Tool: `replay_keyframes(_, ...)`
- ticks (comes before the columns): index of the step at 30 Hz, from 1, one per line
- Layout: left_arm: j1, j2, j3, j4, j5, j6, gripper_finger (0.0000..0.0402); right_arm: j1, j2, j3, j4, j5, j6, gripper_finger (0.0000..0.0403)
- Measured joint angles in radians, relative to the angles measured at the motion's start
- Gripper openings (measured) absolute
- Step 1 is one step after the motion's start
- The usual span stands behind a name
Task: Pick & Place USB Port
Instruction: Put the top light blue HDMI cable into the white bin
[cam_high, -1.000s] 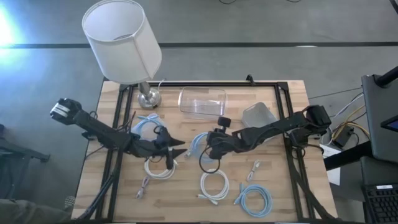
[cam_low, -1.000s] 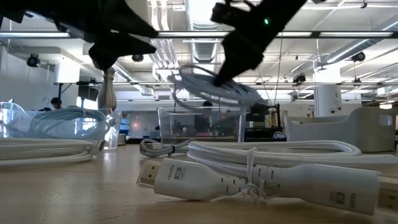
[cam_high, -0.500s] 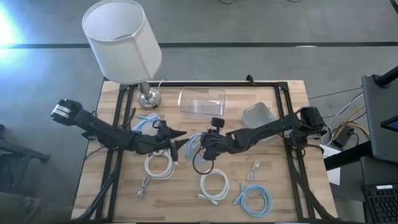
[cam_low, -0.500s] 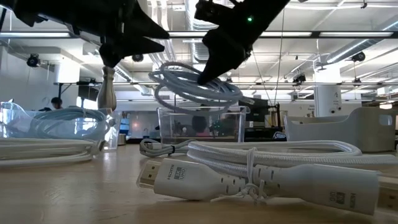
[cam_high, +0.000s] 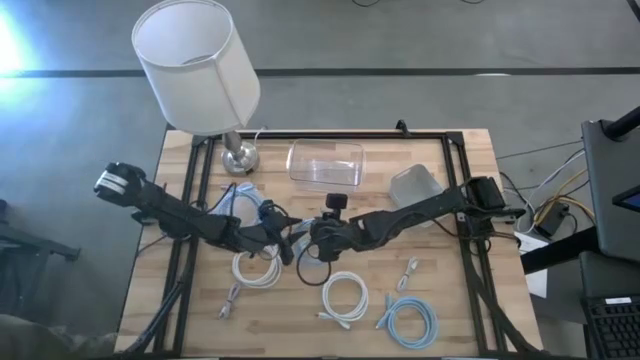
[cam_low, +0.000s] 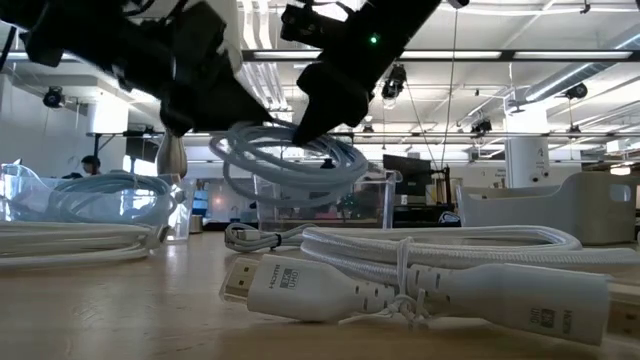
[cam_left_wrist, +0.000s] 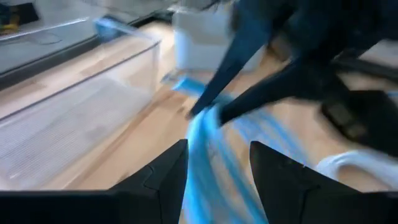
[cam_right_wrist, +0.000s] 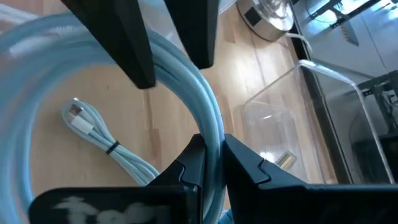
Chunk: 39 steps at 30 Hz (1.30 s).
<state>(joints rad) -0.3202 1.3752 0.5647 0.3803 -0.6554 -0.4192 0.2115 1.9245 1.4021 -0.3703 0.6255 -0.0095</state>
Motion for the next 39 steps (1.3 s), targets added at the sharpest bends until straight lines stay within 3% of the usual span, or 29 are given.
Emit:
replay_keyframes(5,0.004,-0.003,0.000,-0.058,-0.035,0.005,0.0177,-0.001,-0.023,-0.004,-0.010,-0.053,0.040,0.0034)
replay_keyframes(11,0.013,0.001,0.000,-0.065,0.055,0.002,0.0177,0.010,-0.026,0.011,0.006,-0.071,0.000,0.0034)
replay_keyframes(16,0.014,0.008,-0.001,-0.067,0.060,0.001,0.0175,0.013,-0.028,0.025,0.018,-0.073,-0.020,0.0034)
replay_keyframes(19,0.014,0.008,-0.001,-0.067,0.060,0.007,0.0158,0.013,-0.028,0.025,0.019,-0.073,-0.020,0.0034)
replay_keyframes(23,0.014,0.008,-0.001,-0.066,0.061,0.007,0.0107,0.013,-0.030,0.019,0.021,-0.073,-0.015,0.0036)
replay_keyframes(28,0.015,0.008,-0.002,-0.070,0.059,0.009,0.0038,0.013,-0.033,0.018,0.016,-0.078,-0.014,0.0065)
replay_keyframes(39,0.013,0.008,-0.005,-0.074,0.086,-0.032,0.0045,0.025,-0.039,0.016,0.007,-0.076,-0.020,0.0155)
